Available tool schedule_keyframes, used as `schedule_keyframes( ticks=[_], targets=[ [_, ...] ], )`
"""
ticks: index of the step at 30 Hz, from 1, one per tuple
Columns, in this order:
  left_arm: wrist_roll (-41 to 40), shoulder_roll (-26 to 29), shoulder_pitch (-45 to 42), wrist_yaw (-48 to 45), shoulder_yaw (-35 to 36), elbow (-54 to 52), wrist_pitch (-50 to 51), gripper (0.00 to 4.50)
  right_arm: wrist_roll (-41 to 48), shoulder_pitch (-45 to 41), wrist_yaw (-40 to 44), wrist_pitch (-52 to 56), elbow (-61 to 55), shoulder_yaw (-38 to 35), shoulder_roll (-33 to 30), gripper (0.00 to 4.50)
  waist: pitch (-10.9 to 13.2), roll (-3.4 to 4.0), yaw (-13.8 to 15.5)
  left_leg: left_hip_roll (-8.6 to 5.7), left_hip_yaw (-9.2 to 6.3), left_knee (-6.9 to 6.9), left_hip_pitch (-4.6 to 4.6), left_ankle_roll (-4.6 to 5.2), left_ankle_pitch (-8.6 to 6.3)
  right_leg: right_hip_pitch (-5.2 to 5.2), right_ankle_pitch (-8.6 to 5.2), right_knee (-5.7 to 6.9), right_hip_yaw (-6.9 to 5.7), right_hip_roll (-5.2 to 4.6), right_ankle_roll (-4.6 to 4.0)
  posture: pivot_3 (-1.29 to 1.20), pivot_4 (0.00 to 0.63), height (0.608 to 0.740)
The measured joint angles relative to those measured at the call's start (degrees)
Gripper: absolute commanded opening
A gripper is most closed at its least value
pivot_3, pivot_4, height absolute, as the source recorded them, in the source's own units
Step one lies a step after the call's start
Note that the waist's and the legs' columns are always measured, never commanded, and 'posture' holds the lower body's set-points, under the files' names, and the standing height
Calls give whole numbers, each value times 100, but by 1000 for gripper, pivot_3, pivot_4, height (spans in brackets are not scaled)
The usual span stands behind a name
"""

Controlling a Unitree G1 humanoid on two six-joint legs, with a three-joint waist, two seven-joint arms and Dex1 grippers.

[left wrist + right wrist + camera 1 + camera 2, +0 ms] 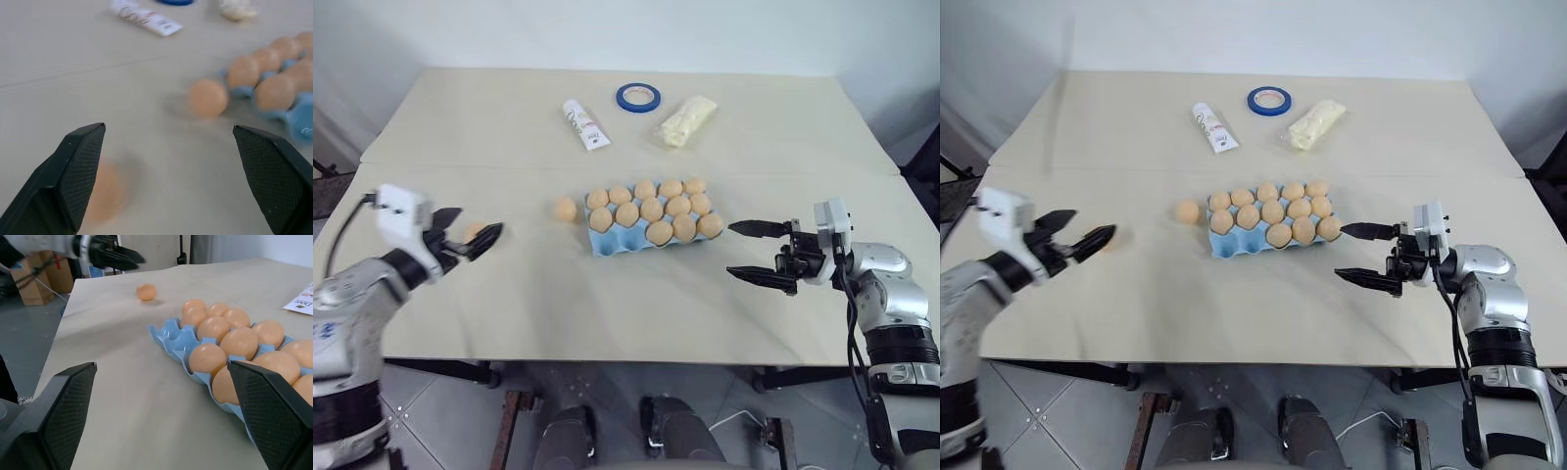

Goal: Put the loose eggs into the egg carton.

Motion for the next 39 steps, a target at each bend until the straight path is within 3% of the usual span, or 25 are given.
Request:
schedule_keyframes(
  ticks=[7,12,21,28,30,35,39],
  targets=[
    [862,-416,-1718,-348,-1129,2562,-1343,4454,-1,86,-1,12,-58,22,-32,4500,0,0,27,4,10,1,-4,-6,-1,-10,0,1,6,11,2,0,150,740],
    [1312,-791,-2588,-666,-1527,4425,-2318,4454,1,257,-9,24,-189,3,-76,4500,0,-1,33,4,19,9,-6,-4,-2,-11,2,1,11,9,6,0,150,740],
    [1906,-995,-3410,-689,-1762,6218,-3006,4454,6,595,-80,75,-527,-139,-117,4500,1,-1,28,4,21,12,-7,-6,-1,-17,2,12,14,11,7,0,150,740],
    [2106,-1095,-3596,-644,-1778,6745,-3172,2240,6,646,-144,132,-631,-154,-117,4500,1,-2,34,4,19,18,-7,-7,-1,-18,2,20,12,10,7,0,150,740],
    [2112,-1100,-3639,-637,-1762,6776,-3188,1825,5,645,-162,132,-632,-154,-117,4500,1,-2,33,4,19,19,-7,-7,-1,-18,2,20,12,10,7,0,150,740],
    [2075,-1073,-3635,-782,-1659,6577,-3280,1603,5,643,-163,131,-631,-163,-117,4500,2,-4,34,4,19,19,-8,-9,0,-19,2,21,11,10,7,0,150,740],
    [1680,-987,-3576,-1334,-1448,5447,-3041,1602,9,634,-140,128,-626,-181,-119,4500,3,-4,35,5,20,18,-10,-29,12,-19,2,20,11,9,7,0,150,740]
  ],
)
